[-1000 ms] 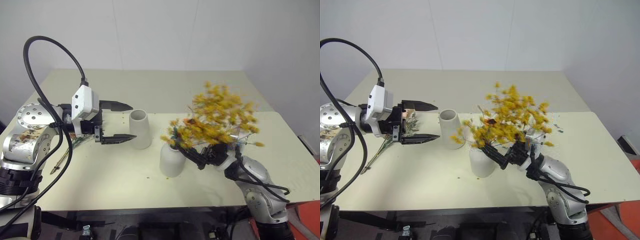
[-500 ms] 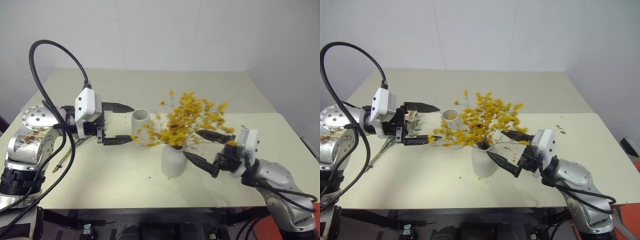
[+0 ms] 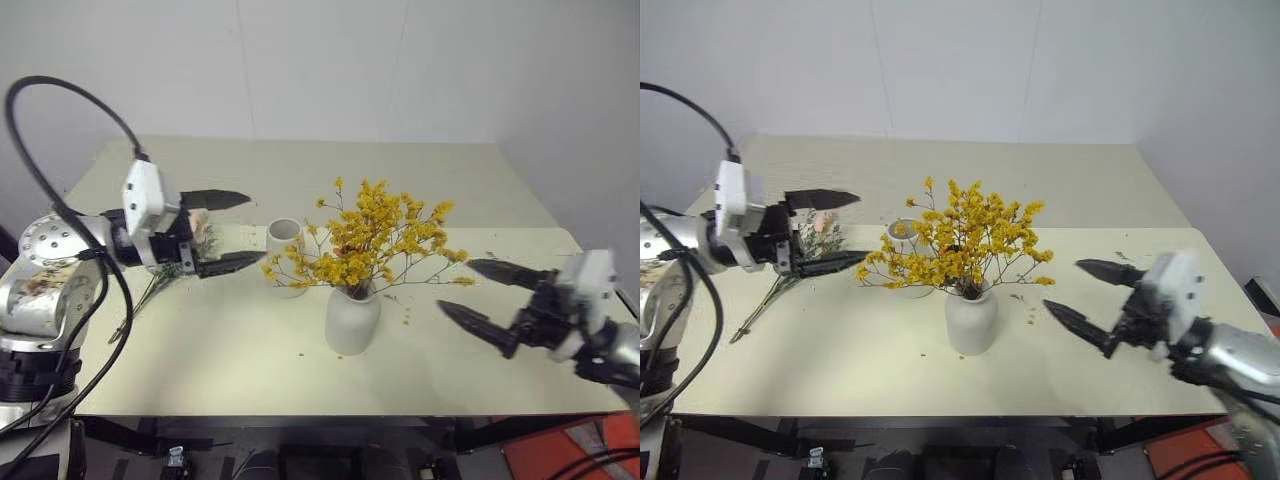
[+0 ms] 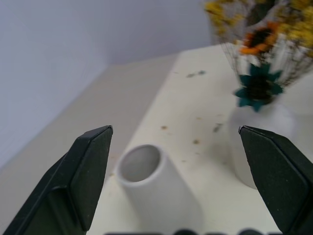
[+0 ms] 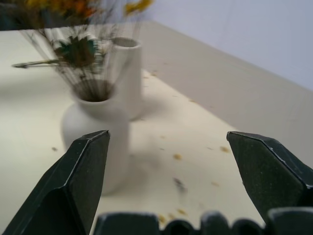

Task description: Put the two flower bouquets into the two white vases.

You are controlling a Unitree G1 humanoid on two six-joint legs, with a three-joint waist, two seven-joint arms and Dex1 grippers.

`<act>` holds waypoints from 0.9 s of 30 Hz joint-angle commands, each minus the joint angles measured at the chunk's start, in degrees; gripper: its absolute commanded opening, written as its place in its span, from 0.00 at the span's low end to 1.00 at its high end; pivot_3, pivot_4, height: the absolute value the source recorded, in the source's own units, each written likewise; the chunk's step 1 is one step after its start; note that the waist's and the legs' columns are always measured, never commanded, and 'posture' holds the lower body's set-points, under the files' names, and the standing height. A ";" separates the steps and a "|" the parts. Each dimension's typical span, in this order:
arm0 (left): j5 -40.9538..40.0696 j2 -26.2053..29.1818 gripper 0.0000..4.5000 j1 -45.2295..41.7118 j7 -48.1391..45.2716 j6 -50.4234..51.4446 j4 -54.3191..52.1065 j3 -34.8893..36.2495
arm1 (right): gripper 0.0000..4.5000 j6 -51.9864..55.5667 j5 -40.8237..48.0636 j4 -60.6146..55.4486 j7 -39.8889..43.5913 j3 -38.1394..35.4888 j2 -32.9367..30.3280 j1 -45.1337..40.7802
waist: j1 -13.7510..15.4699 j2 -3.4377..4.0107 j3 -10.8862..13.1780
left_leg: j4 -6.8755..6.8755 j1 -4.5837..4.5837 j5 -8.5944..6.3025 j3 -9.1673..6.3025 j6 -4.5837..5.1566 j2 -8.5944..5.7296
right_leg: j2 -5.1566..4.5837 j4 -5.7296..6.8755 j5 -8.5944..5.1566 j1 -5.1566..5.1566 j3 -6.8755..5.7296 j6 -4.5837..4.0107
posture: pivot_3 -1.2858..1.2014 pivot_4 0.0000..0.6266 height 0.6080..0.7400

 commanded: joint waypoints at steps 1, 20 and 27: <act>-1.40 0.81 1.00 -0.87 5.80 1.99 -2.41 5.03 | 1.00 5.18 5.57 0.59 -0.15 -7.17 -6.72 -4.41 | -0.10 -0.01 -0.01 | 0.00 0.12 0.00 0.00 0.00 0.03 | 0.03 -0.04 -0.01 0.15 -0.02 0.00 | 0.52 0.24 1.00; 5.11 9.43 1.00 -2.18 19.59 20.60 10.53 5.68 | 1.00 47.43 6.04 34.90 4.30 44.60 -6.88 -94.76 | -1.16 0.24 0.15 | -0.30 -0.73 -0.01 0.04 -0.01 0.01 | -0.03 0.14 0.14 -1.06 -0.01 -0.59 | 0.52 0.24 1.00; 7.41 10.34 1.00 -4.65 24.57 29.50 13.07 2.25 | 1.00 52.16 1.58 42.69 12.76 51.32 1.52 -104.82 | -0.90 0.22 0.14 | -0.26 -1.31 0.01 0.00 -0.03 -0.09 | -0.12 0.24 0.22 -1.58 -0.09 -0.58 | 0.52 0.24 1.00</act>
